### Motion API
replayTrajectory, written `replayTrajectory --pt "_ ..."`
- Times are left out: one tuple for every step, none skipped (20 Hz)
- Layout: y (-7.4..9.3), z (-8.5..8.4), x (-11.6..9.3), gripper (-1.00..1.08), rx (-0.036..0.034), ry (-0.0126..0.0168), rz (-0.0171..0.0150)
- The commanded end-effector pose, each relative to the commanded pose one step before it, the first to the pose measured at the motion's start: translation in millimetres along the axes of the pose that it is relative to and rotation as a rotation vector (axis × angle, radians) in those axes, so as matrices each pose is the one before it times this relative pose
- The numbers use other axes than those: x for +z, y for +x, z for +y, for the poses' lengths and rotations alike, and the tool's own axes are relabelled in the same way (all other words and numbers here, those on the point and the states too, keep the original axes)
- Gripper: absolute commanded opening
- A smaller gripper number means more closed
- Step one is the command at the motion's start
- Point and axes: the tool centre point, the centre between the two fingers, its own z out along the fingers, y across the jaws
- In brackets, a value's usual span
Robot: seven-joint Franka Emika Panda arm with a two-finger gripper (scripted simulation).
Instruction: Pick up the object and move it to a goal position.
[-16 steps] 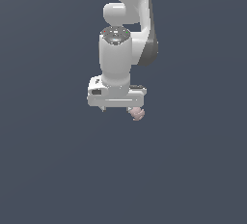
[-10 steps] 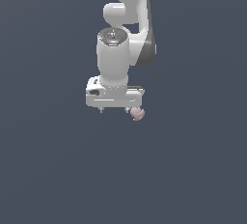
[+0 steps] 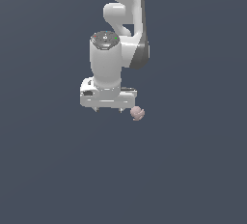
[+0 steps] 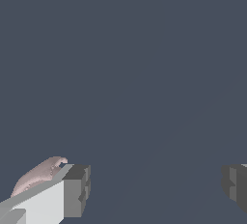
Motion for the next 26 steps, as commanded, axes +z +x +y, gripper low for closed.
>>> replayTrajectory --pt "-1.55 -5.00 2.29 1.00 -0.01637 0.00216 -0.00138" --pt "-1.18 -2.76 1.72 1.00 -0.01084 0.00121 -0.00106" --pt "-1.41 -3.24 2.07 1.00 -0.01294 0.00141 -0.00129" --pt "-1.61 -3.83 2.38 1.00 -0.01509 0.00169 -0.00146" --pt "-1.80 -4.58 2.68 1.00 -0.01752 0.00207 -0.00157" --pt "-1.98 -5.36 2.99 1.00 -0.02001 0.00246 -0.00168" --pt "-2.15 -6.00 3.30 1.00 -0.02229 0.00276 -0.00182" --pt "-2.33 -6.56 3.64 1.00 -0.02452 0.00302 -0.00201" --pt "-2.49 -7.16 3.96 1.00 -0.02679 0.00332 -0.00216" --pt "-2.61 -7.85 4.26 1.00 -0.02917 0.00367 -0.00226" --pt "-2.71 -8.55 4.56 1.00 -0.03158 0.00403 -0.00236" --pt "-2.80 -9.22 4.85 1.00 -0.03395 0.00438 -0.00245" --pt "-2.81 -9.78 5.07 1.00 -0.03589 0.00469 -0.00248" --pt "-2.54 -9.41 4.79 1.00 -0.03435 0.00455 -0.00227" --pt "-2.22 -8.80 4.42 1.00 -0.03202 0.00428 -0.00202" --pt "-1.94 -8.18 4.05 1.00 -0.02967 0.00401 -0.00179" --pt "-1.68 -7.56 3.70 1.00 -0.02732 0.00373 -0.00158" --pt "-1.44 -6.92 3.35 1.00 -0.02497 0.00343 -0.00138" --pt "-1.23 -6.28 3.01 1.00 -0.02261 0.00313 -0.00121" --pt "-1.04 -5.63 2.67 1.00 -0.02024 0.00282 -0.00104" --pt "-0.87 -4.97 2.35 1.00 -0.01786 0.00250 -0.00089" --pt "-0.72 -4.32 2.02 1.00 -0.01549 0.00218 -0.00075" --pt "-0.58 -3.66 1.70 1.00 -0.01312 0.00185 -0.00061" --pt "-0.46 -3.00 1.39 1.00 -0.01073 0.00152 -0.00049" --pt "-0.34 -2.34 1.08 1.00 -0.00837 0.00119 -0.00038" --pt "-0.24 -1.66 0.77 1.00 -0.00595 0.00085 -0.00026"
